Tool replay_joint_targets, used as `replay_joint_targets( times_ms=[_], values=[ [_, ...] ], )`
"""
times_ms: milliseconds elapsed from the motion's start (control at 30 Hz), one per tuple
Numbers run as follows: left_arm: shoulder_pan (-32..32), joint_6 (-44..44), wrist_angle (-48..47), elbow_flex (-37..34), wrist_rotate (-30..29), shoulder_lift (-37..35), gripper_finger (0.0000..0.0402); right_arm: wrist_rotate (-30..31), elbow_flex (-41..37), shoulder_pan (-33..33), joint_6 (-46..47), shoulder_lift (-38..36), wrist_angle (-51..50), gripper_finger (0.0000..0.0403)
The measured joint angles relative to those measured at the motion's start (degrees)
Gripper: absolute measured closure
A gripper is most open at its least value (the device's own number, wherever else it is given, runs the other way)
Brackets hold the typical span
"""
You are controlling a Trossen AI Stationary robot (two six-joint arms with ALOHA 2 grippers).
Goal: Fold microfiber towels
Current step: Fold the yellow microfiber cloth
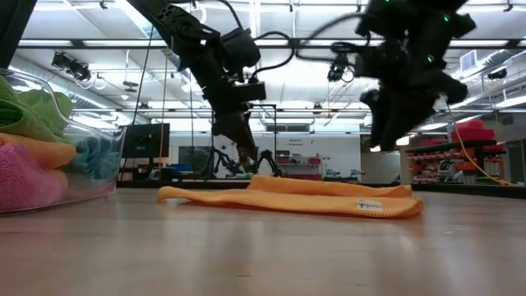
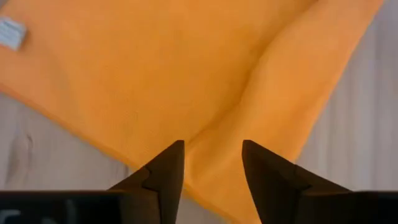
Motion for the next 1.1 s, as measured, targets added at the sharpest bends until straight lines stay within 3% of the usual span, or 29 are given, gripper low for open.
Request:
replay_joint_targets(
  times_ms=[367, 667, 1100],
  values=[
    [-1.19, 1.81, -3.13, -0.02, 1.08, 0.0, 0.025, 0.32, -16.5, 2.61, -0.31, -3.27, 19.78, 0.0235],
    [-3.83, 3.07, -3.01, -0.02, 1.5, 0.0, 0.0269, 7.61, -22.72, 6.13, -4.51, -3.21, 29.25, 0.0243],
    [-3.63, 4.56, -3.92, -0.04, 1.37, 0.0, 0.0287, 14.91, -26.53, 10.88, -5.25, -3.21, 32.74, 0.0259]
  ],
)
